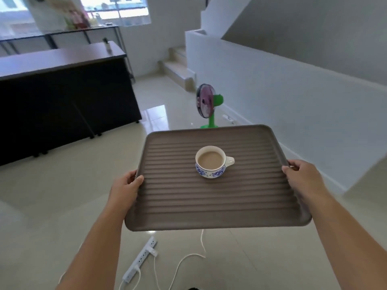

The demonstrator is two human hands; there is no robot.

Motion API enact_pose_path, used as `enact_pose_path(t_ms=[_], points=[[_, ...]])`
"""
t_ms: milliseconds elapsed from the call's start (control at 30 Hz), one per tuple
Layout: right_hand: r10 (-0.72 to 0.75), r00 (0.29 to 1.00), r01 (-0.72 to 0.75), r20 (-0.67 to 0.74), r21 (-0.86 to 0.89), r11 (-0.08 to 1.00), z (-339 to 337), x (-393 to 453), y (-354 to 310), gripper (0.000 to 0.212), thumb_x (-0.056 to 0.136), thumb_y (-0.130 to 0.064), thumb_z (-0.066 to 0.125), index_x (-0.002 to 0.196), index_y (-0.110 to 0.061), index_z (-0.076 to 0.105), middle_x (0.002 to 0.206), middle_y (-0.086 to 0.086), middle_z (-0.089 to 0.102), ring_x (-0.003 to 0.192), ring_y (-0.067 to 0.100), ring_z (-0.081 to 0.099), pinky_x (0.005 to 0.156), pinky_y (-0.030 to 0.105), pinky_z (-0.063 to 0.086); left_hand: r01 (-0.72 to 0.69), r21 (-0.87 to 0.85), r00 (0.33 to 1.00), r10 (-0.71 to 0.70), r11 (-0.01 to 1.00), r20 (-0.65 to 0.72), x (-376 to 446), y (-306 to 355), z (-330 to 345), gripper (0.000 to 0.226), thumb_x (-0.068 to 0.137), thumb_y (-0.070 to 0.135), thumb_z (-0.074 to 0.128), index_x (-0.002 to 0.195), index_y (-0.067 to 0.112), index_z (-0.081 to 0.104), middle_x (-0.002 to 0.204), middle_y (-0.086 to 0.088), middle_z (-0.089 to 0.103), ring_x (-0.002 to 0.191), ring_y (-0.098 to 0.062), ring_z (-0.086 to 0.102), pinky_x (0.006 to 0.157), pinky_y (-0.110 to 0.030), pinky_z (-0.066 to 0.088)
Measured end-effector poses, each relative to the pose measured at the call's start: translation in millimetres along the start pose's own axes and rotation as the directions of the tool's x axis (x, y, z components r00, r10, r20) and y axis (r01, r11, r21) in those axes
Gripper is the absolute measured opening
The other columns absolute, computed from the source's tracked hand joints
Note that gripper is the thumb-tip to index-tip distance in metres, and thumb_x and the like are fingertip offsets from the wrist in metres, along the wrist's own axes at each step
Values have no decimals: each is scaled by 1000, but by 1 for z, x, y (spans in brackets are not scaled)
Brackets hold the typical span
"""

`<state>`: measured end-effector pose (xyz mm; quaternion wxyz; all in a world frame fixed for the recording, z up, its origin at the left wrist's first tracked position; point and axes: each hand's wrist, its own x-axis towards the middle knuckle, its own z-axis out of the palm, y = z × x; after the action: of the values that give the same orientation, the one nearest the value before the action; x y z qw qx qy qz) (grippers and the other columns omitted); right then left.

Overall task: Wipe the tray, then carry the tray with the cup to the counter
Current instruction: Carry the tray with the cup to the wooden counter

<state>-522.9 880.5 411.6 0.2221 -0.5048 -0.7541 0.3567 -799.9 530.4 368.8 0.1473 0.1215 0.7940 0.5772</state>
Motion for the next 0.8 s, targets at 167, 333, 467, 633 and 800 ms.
enact_pose_path(t_ms=[167,333,467,633,800], points=[[-71,990,70,126,10,997,59,67,-40,22,86,-21,61,106,-15,68,91,8,71,83,27,63,82,36,48,41,-57,991,-48,998,-127,42,-8,-13,20,93,11,60,111,17,68,91,6,73,69,3,65,62,-15,46],[-84,971,75,225,51,996,134,130,-89,26,87,-20,62,112,-12,66,90,7,69,83,27,64,84,38,51,64,-123,972,-90,990,-219,107,-16,-32,21,93,10,61,113,12,68,95,-1,73,77,-9,65,69,-22,50],[-81,959,72,270,43,996,196,183,-137,25,87,-19,62,111,-12,66,90,8,70,82,27,64,86,40,51,56,-128,963,-87,990,-256,177,-10,-55,20,93,7,59,108,17,68,94,3,74,77,-6,67,67,-16,51],[-85,946,65,311,74,995,274,239,-205,25,87,-16,62,111,-11,66,93,12,70,86,31,64,87,43,51,60,-114,954,-90,992,-285,271,3,-92,20,94,8,59,110,17,67,97,4,74,83,-7,68,72,-21,49],[-121,930,85,347,117,990,342,298,-267,25,87,-15,62,111,-10,66,92,11,69,85,29,64,84,38,50,76,-121,939,-112,990,-326,356,3,-116,21,95,11,59,114,13,67,102,1,74,87,-11,68,75,-24,49]])
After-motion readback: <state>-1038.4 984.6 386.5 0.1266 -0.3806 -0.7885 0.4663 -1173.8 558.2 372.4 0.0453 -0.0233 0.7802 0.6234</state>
